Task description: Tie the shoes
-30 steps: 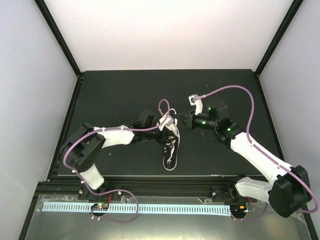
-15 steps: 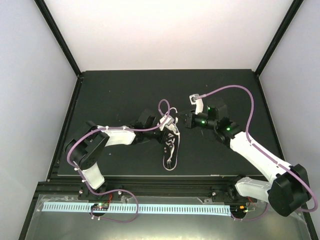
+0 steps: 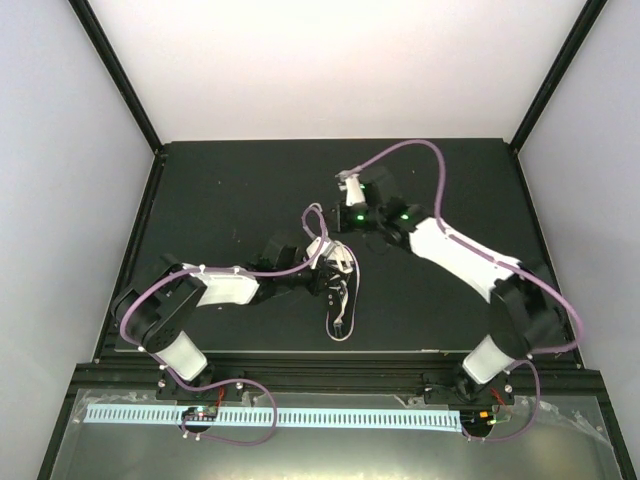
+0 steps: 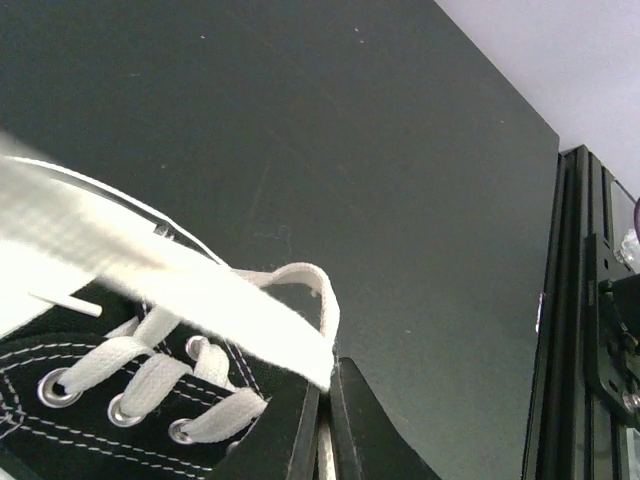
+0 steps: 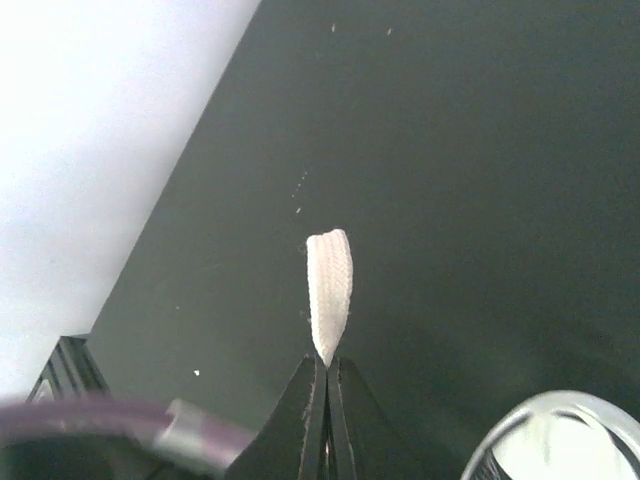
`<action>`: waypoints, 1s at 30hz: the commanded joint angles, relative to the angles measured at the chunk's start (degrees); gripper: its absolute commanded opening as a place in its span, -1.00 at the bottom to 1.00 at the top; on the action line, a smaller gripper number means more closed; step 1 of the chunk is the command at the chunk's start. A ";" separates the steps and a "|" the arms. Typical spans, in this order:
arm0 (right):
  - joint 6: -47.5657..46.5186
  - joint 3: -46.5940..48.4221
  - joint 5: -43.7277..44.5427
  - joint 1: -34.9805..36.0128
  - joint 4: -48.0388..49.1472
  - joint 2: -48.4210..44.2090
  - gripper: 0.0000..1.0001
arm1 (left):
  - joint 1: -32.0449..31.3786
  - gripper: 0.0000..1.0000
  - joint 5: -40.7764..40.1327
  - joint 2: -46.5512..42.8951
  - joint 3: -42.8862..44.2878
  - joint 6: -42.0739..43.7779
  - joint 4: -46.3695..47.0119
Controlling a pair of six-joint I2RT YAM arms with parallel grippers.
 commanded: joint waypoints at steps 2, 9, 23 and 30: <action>-1.12 9.78 -1.10 2.58 -8.07 11.96 -0.75 | 0.21 -0.97 -1.26 -1.48 -0.87 -1.59 4.36; -2.75 10.93 4.05 1.19 -12.09 9.89 0.49 | 0.24 -0.97 -2.74 -2.61 -2.83 -3.12 5.49; -7.23 -2.90 -1.85 -3.66 -7.29 9.41 0.15 | 0.30 -0.97 -2.24 -2.67 -2.96 -2.43 4.49; -9.93 -0.69 0.46 -3.62 -7.22 13.32 -0.11 | 0.31 -0.97 -2.19 -2.61 -2.79 -2.40 4.28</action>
